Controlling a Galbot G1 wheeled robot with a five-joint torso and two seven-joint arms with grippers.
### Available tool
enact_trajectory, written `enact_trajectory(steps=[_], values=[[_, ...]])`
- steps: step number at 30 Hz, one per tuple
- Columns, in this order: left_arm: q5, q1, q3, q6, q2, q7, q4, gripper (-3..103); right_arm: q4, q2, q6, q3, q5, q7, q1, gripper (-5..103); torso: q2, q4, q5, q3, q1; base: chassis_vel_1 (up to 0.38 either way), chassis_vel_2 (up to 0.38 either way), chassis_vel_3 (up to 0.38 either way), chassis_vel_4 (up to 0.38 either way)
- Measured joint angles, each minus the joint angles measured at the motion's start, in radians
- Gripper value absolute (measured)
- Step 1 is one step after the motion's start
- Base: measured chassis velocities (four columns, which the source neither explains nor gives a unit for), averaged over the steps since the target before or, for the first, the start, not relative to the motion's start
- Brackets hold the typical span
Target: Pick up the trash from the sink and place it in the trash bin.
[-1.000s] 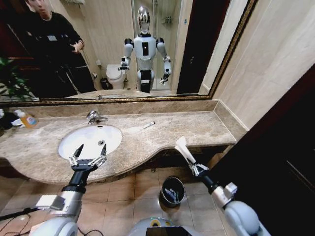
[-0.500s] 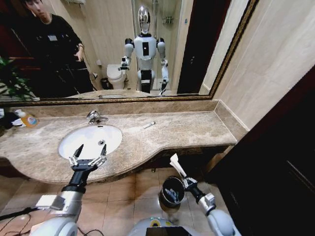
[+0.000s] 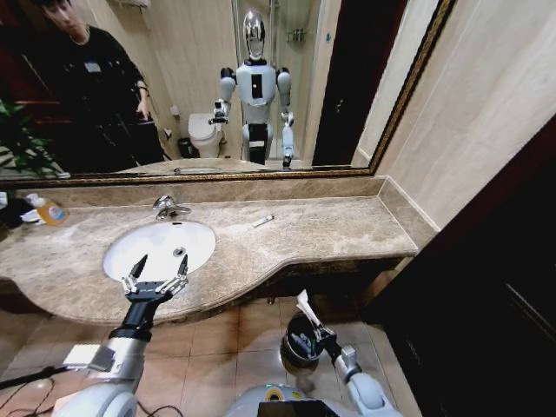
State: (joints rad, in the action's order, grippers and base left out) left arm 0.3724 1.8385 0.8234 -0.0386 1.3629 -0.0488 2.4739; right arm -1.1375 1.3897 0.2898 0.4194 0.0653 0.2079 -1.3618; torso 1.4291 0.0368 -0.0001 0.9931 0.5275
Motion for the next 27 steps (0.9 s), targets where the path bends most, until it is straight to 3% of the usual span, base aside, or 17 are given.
enact_trajectory(steps=[7, 13, 15, 18, 19, 23, 27], values=[[0.000, 0.000, 0.000, 0.000, 0.000, 0.000, 0.000, 100, 0.144, 0.030, 0.061, -0.010, -0.011, -0.105, 0.052, -2, 0.000, 0.0000, 0.0002, 0.000, 0.000, 0.000, 0.000, 0.000, 0.000], [0.000, 0.000, 0.000, 0.000, 0.000, 0.000, 0.000, 100, 0.192, 0.041, 0.096, -0.020, -0.024, -0.126, 0.060, 25, 0.000, -0.0001, 0.0000, 0.000, 0.000, 0.000, 0.000, 0.000, 0.000], [0.000, 0.000, 0.000, 0.000, 0.000, 0.000, 0.000, 100, 0.197, 0.044, 0.102, -0.020, -0.028, -0.126, 0.062, 25, 0.000, 0.0000, -0.0001, 0.000, 0.000, 0.000, 0.000, 0.000, 0.000], [0.000, 0.000, 0.000, 0.000, 0.000, 0.000, 0.000, 100, 0.208, 0.064, 0.120, -0.019, -0.046, -0.136, 0.062, 46, 0.000, 0.0000, 0.0000, 0.000, 0.000, 0.000, 0.000, 0.000, 0.000], [0.000, 0.000, 0.000, 0.000, 0.000, 0.000, 0.000, 100, 0.208, 0.064, 0.120, -0.019, -0.046, -0.136, 0.062, 46, 0.000, 0.0000, 0.0000, 0.000, 0.000, 0.000, 0.000, 0.000, 0.000], [0.000, 0.000, 0.000, 0.000, 0.000, 0.000, 0.000, 100, 0.200, 0.061, 0.121, -0.019, -0.055, -0.140, 0.056, 68, 0.000, -0.0001, 0.0001, 0.000, 0.000, 0.000, 0.000, 0.000, 0.000], [0.000, 0.000, 0.000, 0.000, 0.000, 0.000, 0.000, 100, 0.189, 0.053, 0.117, -0.019, -0.055, -0.141, 0.052, 73, 0.000, 0.0000, 0.0001, 0.000, 0.000, 0.000, 0.000, 0.000, 0.000]])
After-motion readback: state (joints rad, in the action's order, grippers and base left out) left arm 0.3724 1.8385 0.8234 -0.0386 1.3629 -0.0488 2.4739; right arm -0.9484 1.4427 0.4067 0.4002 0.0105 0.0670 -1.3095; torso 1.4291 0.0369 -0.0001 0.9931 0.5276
